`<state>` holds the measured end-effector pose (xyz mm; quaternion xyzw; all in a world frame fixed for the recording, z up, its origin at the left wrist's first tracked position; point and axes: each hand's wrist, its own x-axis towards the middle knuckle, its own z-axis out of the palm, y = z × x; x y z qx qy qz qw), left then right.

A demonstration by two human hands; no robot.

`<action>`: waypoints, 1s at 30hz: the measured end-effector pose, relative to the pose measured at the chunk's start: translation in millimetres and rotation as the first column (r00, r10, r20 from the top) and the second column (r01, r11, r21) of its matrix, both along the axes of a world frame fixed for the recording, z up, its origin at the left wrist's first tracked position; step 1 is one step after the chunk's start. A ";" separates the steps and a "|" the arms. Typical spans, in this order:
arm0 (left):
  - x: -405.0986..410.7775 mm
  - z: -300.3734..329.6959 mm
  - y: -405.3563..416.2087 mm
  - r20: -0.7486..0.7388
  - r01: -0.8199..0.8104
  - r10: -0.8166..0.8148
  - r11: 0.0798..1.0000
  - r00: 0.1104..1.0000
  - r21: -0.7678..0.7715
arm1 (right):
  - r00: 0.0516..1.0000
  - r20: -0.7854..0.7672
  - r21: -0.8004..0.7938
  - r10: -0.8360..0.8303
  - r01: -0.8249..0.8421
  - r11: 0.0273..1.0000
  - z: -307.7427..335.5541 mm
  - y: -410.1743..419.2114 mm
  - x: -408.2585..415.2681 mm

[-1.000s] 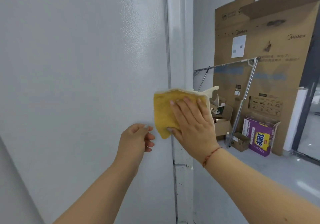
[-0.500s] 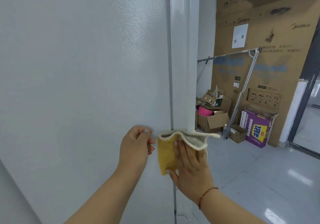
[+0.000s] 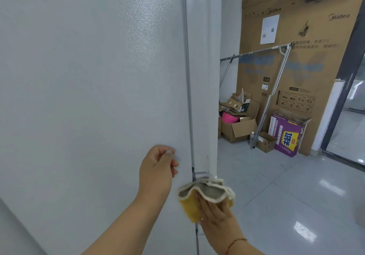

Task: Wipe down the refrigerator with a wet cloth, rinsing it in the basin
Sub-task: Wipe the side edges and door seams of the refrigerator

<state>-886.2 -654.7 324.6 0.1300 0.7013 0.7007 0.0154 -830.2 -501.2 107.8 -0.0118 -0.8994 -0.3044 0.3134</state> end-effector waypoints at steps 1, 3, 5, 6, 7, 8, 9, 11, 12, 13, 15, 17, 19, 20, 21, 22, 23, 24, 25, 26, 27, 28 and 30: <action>0.9 0.1 -0.2 -0.001 0.004 -0.004 1.000 1.000 -0.002 | 1.000 0.011 -0.012 -0.009 0.009 1.000 -7.3 -0.4 5.0; 2.3 -1.0 -1.9 -0.004 0.004 -0.004 1.000 1.000 -0.014 | 1.000 0.014 -0.074 -0.025 0.026 0.997 -14.4 -2.4 10.6; 2.8 -2.4 -4.8 -0.008 -0.006 0.006 1.000 1.000 -0.022 | 1.000 -0.010 -0.146 -0.018 0.016 0.989 -12.8 -6.4 11.5; 3.1 -3.1 -6.2 -0.009 -0.009 0.009 1.000 1.000 -0.024 | 0.999 -0.039 -0.145 -0.004 -0.002 0.989 -10.1 -8.1 12.5; 3.3 -4.0 -7.9 -0.010 -0.013 0.013 1.000 1.000 -0.027 | 0.997 -0.074 -0.127 0.017 -0.026 0.992 -4.1 -9.9 13.7; 3.3 -4.5 -9.0 -0.011 -0.016 0.016 0.999 1.000 -0.029 | 0.994 -0.104 -0.121 0.032 -0.044 0.992 2.8 -10.2 14.3; 3.3 -5.2 -9.9 -0.008 -0.018 0.018 0.999 1.000 -0.031 | 0.992 -0.125 -0.131 0.032 -0.049 0.990 10.1 -9.8 13.8; 3.0 -5.7 -10.5 -0.003 -0.021 0.021 0.999 1.000 -0.029 | 0.988 -0.153 -0.172 0.020 -0.046 0.984 25.2 -10.2 9.7; 2.8 -5.6 -10.6 -0.002 -0.023 0.023 0.999 1.000 -0.026 | 0.987 -0.163 -0.202 0.015 -0.048 0.978 32.2 -11.8 7.0; 2.6 -5.2 -10.7 -0.005 -0.025 0.025 0.999 1.000 -0.020 | 0.985 -0.174 -0.228 0.011 -0.051 0.972 37.7 -14.0 4.4; 2.0 -3.7 -10.9 -0.013 -0.024 0.024 1.000 1.000 -0.008 | 0.979 -0.203 -0.272 -0.006 -0.050 0.961 47.5 -21.6 1.9; 0.5 -2.3 -10.4 -0.019 -0.019 0.019 1.000 1.000 0.002 | 0.966 -0.253 -0.293 -0.062 -0.016 0.956 58.9 -29.4 -0.3; -1.4 -1.4 -8.8 -0.022 -0.020 0.020 1.000 1.000 0.010 | 0.940 -0.301 -0.278 -0.161 0.075 0.958 74.9 -34.9 -6.2; -1.9 -1.7 -7.9 -0.022 -0.020 0.020 1.000 1.000 0.013 | 0.925 -0.319 -0.269 -0.205 0.119 0.956 82.9 -36.9 -9.7; -1.9 -1.9 -6.8 -0.025 -0.017 0.017 1.000 1.000 0.016 | 0.911 -0.339 -0.262 -0.233 0.146 0.954 90.2 -38.2 -12.6; -2.1 -1.7 -5.2 -0.028 -0.010 0.011 1.000 1.000 0.023 | 0.900 -0.360 -0.256 -0.245 0.157 0.954 95.9 -37.7 -15.6; -1.5 -1.7 -4.2 -0.030 -0.004 0.005 1.000 1.000 0.025 | 0.892 -0.377 -0.249 -0.249 0.161 0.955 99.4 -37.1 -17.1; -1.2 -1.4 -2.7 -0.034 0.004 -0.003 1.000 0.999 0.025 | 0.889 -0.384 -0.239 -0.250 0.166 0.957 101.1 -35.8 -18.2; -1.5 -1.3 -1.8 -0.040 0.010 -0.009 1.000 0.999 0.023 | 0.889 -0.382 -0.228 -0.251 0.173 0.958 100.3 -35.5 -19.1; -1.8 -1.6 -1.0 -0.043 0.013 -0.012 1.000 0.999 0.022 | 0.893 -0.372 -0.217 -0.254 0.182 0.959 95.9 -34.3 -19.6; -2.2 -1.9 -0.5 -0.044 0.013 -0.012 1.000 0.999 0.023 | 0.898 -0.356 -0.204 -0.259 0.196 0.959 88.8 -32.6 -19.7; -2.9 -2.0 -0.1 -0.042 0.012 -0.010 1.000 0.999 0.026 | 0.904 -0.333 -0.185 -0.269 0.217 0.958 80.3 -31.6 -18.4; -3.7 -2.6 -0.2 -0.034 0.008 -0.007 0.999 0.999 0.036 | 0.913 -0.310 -0.143 -0.266 0.232 0.962 65.0 -31.0 -14.5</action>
